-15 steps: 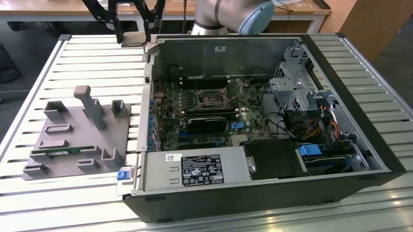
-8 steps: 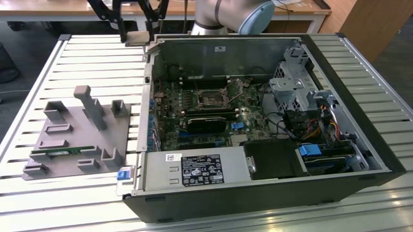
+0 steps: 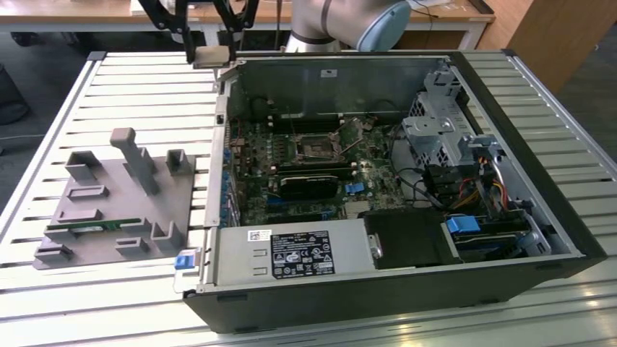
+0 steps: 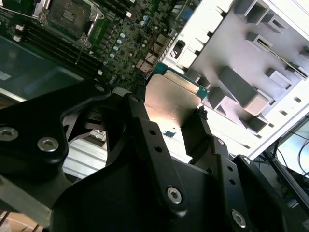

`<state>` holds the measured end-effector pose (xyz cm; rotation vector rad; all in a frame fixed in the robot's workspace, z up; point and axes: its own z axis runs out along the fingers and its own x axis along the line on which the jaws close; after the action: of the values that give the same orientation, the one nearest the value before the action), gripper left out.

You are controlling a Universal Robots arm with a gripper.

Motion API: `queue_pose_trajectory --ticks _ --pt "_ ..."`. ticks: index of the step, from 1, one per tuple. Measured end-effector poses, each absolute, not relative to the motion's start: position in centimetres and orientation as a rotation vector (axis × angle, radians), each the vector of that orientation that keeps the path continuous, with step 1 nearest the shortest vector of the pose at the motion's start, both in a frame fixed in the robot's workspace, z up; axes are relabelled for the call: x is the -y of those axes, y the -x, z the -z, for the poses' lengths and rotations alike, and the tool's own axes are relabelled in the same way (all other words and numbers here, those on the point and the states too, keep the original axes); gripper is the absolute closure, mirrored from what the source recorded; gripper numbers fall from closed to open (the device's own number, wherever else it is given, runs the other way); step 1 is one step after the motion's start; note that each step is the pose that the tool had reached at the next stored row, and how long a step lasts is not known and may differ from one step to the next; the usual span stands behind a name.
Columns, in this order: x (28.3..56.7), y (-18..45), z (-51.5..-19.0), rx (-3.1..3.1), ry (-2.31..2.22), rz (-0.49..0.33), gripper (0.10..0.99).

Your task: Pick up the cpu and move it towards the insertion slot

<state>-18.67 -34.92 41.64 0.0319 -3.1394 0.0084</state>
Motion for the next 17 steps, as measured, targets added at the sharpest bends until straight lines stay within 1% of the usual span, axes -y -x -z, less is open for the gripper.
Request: queue_pose_trajectory --ticks 17 --pt "34.7 16.9 -41.6 3.139 -0.032 -0.008 0.545"
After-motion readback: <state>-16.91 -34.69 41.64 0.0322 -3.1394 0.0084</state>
